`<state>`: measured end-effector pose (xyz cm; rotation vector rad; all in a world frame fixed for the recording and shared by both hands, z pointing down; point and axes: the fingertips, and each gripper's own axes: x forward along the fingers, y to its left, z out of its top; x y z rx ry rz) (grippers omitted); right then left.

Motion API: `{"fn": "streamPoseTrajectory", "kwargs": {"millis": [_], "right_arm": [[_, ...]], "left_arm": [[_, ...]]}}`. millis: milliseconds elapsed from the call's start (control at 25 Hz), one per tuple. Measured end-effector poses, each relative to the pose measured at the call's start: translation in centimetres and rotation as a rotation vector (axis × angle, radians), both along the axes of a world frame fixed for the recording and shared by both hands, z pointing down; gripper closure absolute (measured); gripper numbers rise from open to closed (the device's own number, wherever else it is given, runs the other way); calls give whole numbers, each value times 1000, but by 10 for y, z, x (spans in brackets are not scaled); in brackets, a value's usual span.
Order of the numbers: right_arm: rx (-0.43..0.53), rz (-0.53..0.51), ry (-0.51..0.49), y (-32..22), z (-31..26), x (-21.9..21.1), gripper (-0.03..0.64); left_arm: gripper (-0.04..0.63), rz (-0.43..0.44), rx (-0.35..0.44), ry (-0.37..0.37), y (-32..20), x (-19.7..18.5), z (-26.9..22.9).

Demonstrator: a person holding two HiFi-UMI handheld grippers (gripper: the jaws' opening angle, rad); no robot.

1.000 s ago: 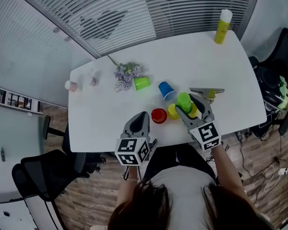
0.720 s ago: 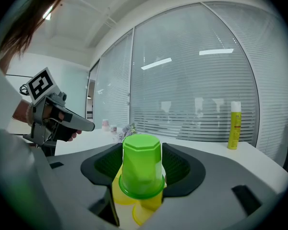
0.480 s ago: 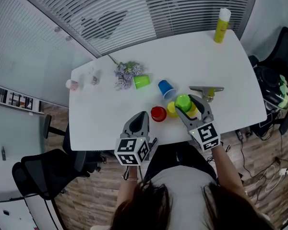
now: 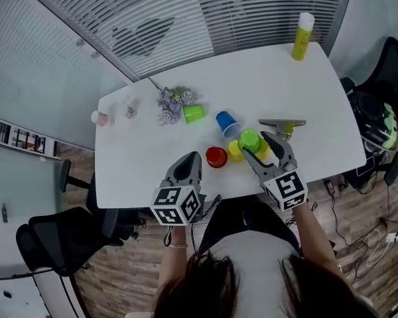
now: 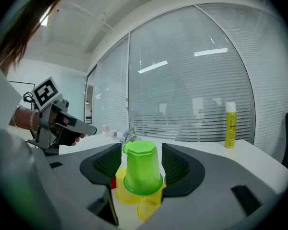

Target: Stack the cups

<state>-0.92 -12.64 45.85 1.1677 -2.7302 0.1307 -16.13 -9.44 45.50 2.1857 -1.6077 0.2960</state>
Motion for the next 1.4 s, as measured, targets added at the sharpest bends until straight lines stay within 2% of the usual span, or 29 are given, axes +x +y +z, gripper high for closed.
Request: {"fn": "streamPoseTrajectory", "kwargs": {"millis": [200,560,720,920,1080,1280,1400], "right_arm": [[11,11,-16,5,-9,7,351],[43,70,-29,0,-23,23,457],[52,103,-39,-5,-30,27,504],[47,160,-44,-13,-32,36,565],[41,192,-39,-20,-32,43,577],[21,245,-55,-30,-29,56,588],[7,272,-55,-36,-26,61,589]], "left_arm": [[574,-2,-3,6,-6,-7,-7],[574,26,-18,7,-24,-24,-17],[574,60,-67,2,-37,-28,-16],[574,118,-158,97,-54,-23,-13],[572,156,-216,86,-69,-21,-5],[571,209,-293,124,-88,-10,6],[568,223,-354,119,-99,-7,17]]}}
